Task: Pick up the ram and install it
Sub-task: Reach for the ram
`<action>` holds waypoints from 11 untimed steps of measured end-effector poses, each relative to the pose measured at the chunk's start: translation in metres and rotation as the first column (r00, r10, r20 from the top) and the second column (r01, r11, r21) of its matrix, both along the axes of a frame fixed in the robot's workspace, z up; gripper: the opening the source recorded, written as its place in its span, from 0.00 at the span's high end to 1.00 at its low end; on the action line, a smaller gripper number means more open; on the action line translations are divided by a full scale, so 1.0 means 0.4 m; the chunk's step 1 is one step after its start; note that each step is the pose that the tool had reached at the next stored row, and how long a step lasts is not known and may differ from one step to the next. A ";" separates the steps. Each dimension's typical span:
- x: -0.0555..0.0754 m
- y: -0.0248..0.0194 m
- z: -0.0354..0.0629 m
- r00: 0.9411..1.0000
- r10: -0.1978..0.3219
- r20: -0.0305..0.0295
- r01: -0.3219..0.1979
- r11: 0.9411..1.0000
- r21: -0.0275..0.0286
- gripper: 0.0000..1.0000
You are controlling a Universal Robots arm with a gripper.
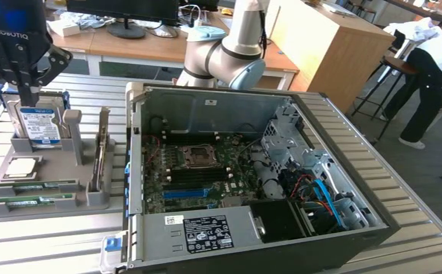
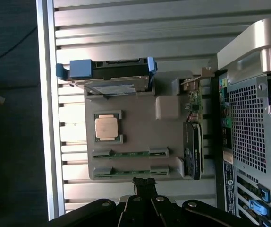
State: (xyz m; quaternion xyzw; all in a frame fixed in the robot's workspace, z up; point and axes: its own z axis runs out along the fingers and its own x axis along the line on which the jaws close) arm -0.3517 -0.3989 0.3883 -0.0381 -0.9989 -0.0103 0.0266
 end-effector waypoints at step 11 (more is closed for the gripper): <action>-0.023 0.000 0.000 0.999 0.012 0.036 -0.012 1.000 0.000 0.90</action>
